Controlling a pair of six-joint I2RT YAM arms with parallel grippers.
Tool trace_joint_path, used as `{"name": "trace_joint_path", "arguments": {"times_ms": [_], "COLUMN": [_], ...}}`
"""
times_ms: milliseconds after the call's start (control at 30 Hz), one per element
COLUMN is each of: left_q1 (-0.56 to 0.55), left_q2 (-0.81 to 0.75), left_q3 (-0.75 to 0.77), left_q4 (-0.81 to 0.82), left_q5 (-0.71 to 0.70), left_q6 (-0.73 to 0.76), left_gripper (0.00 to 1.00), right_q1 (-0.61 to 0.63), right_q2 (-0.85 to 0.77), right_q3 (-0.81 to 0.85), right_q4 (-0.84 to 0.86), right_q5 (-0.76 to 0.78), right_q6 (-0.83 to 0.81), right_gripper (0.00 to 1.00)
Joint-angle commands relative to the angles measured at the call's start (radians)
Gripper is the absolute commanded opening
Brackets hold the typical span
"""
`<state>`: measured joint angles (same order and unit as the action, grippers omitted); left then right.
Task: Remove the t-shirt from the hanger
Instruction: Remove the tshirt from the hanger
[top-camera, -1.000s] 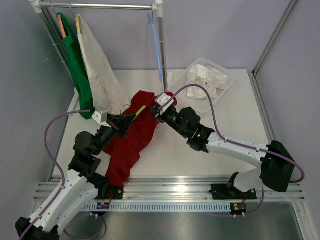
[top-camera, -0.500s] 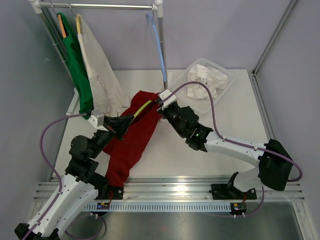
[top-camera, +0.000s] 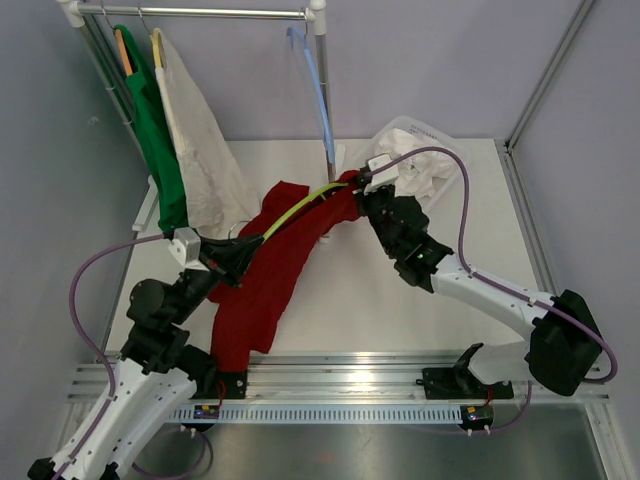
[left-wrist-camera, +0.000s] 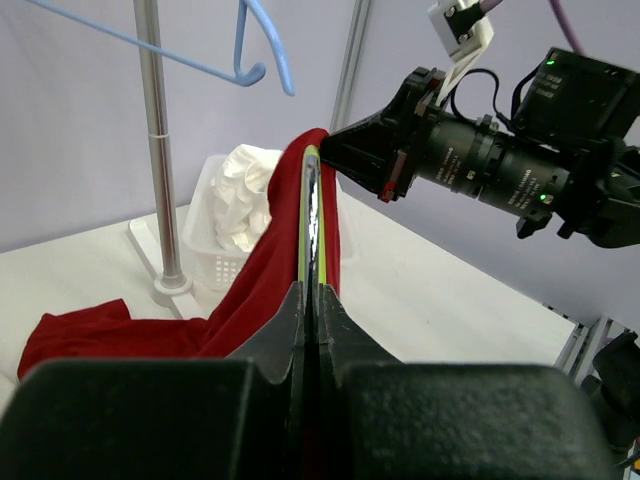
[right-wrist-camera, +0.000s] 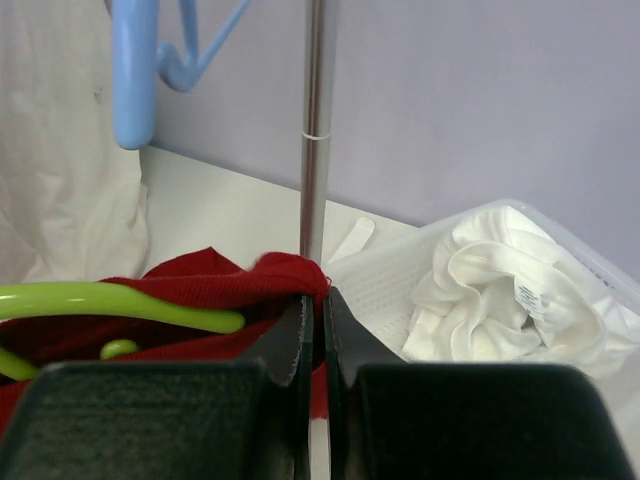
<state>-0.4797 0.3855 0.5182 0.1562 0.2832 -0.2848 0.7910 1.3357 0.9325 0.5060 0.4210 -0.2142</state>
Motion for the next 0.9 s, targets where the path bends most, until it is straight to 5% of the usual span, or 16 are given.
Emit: {"name": "trace_joint_path", "arguments": {"times_ms": [0,200,333,533,867], "left_q1": [-0.005,-0.005,-0.005,-0.005,-0.005], "left_q2": [-0.020,0.036,-0.017,-0.097,-0.105], "left_q3": [0.069,0.082,0.049,0.083,0.125], "left_q4": [0.016,0.032,0.132,0.074,0.083], "left_q5": [-0.022,-0.007,-0.013,-0.049,-0.059], "left_q6": [0.002,-0.002,-0.025,-0.028,-0.099], "left_gripper": [0.00,0.00,0.00,0.00,0.00], "right_q1": [-0.044,-0.044,-0.045,-0.079,-0.087], "right_q2": [-0.062,-0.067,-0.055,-0.052,-0.115], "right_q3": [-0.017,0.006,-0.004,0.005,-0.132], "right_q4": [0.014,-0.053,-0.035,-0.061,0.075], "right_q5": [0.067,-0.028,-0.054,-0.036,-0.350], "right_q6": [0.041,0.065,0.038,0.059,0.016], "right_gripper": [0.00,0.00,0.00,0.00,0.00]}}
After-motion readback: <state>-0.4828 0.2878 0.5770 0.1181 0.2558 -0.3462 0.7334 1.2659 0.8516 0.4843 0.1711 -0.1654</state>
